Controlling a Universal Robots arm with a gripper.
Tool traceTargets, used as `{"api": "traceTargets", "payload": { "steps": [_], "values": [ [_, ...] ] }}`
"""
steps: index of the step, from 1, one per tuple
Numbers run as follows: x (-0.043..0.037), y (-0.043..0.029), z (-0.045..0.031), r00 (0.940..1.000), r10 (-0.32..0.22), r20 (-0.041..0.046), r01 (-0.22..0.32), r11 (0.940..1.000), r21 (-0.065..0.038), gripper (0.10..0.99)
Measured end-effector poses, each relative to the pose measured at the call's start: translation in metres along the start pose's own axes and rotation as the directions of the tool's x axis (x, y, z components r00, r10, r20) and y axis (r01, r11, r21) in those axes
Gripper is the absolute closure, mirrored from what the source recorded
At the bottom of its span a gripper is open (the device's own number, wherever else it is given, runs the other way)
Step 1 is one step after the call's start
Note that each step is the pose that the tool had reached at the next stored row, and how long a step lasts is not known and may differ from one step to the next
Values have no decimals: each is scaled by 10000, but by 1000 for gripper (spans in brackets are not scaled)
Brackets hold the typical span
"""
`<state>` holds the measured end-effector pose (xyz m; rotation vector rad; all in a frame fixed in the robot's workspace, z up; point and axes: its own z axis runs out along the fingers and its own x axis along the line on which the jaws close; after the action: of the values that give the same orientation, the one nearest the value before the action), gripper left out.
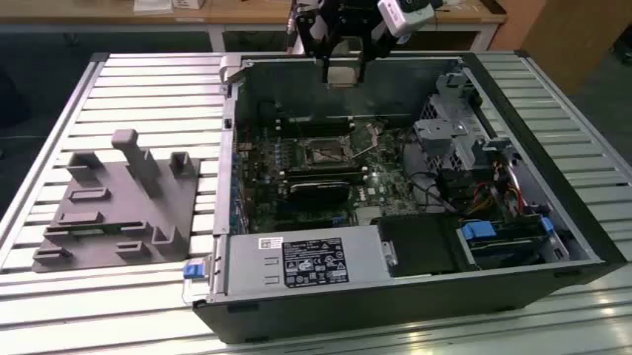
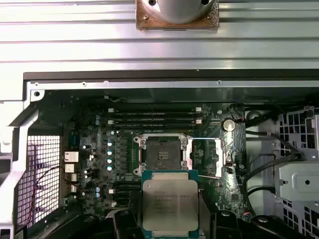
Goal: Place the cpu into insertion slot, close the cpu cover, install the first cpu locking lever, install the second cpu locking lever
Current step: 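Place the cpu into insertion slot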
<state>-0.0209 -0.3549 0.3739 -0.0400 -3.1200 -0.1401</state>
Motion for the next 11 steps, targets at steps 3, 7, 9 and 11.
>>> {"api": "traceTargets", "payload": {
  "steps": [3, 7, 9, 11],
  "values": [
    [0, 0, 0, 10000, 0, 0, 0, 10000, 0, 549],
    [0, 0, 5, 10000, 0, 1, 0, 10000, 0, 549],
    [0, -2, 17, 10000, 0, 1, 0, 10000, 0, 549],
    [-1, -3, 34, 10000, -1, 8, 1, 10000, 0, 549]
  ]
}}
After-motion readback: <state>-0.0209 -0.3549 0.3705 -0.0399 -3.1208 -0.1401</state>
